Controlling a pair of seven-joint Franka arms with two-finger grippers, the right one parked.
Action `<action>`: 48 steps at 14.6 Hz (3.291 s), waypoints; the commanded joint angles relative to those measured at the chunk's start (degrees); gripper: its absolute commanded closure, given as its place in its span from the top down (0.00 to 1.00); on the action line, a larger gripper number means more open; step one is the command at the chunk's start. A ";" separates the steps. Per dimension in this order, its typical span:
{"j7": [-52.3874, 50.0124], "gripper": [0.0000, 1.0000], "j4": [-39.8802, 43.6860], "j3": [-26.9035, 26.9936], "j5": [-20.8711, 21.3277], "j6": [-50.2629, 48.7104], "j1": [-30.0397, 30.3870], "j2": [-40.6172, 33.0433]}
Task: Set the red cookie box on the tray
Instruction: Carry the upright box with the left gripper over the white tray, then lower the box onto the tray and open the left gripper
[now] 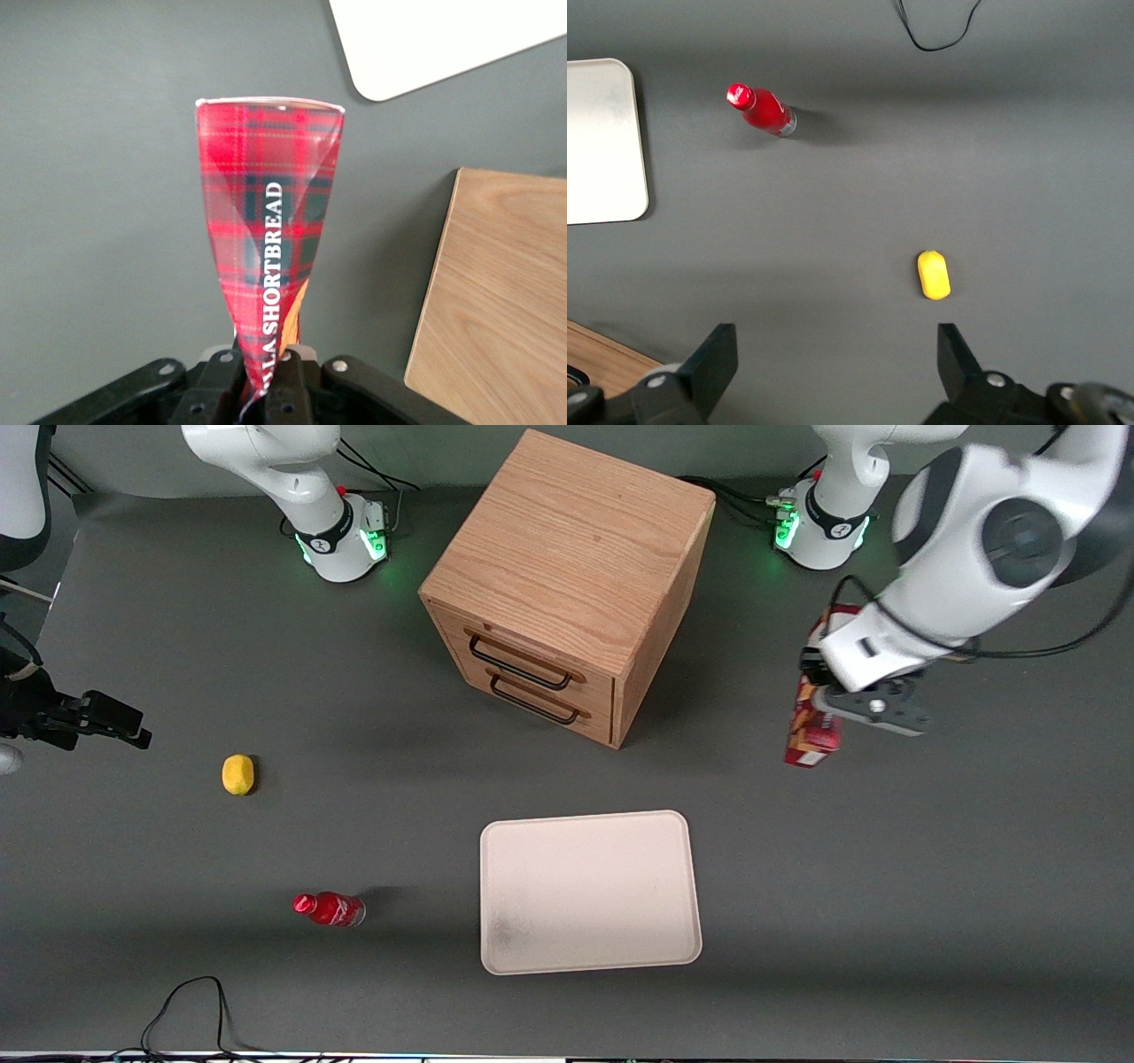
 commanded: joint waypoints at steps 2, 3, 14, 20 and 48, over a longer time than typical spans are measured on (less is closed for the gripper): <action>3.12 0.00 16.17 4.48 0.26 -10.07 0.07 6.13; 3.21 0.00 20.21 5.19 0.26 -12.53 -0.01 8.14; -13.02 0.00 50.66 4.49 -0.27 -8.36 -7.82 37.67; -27.53 0.00 50.75 5.02 0.61 6.41 -14.16 47.17; -31.60 1.00 50.67 4.58 4.39 24.89 -16.89 62.30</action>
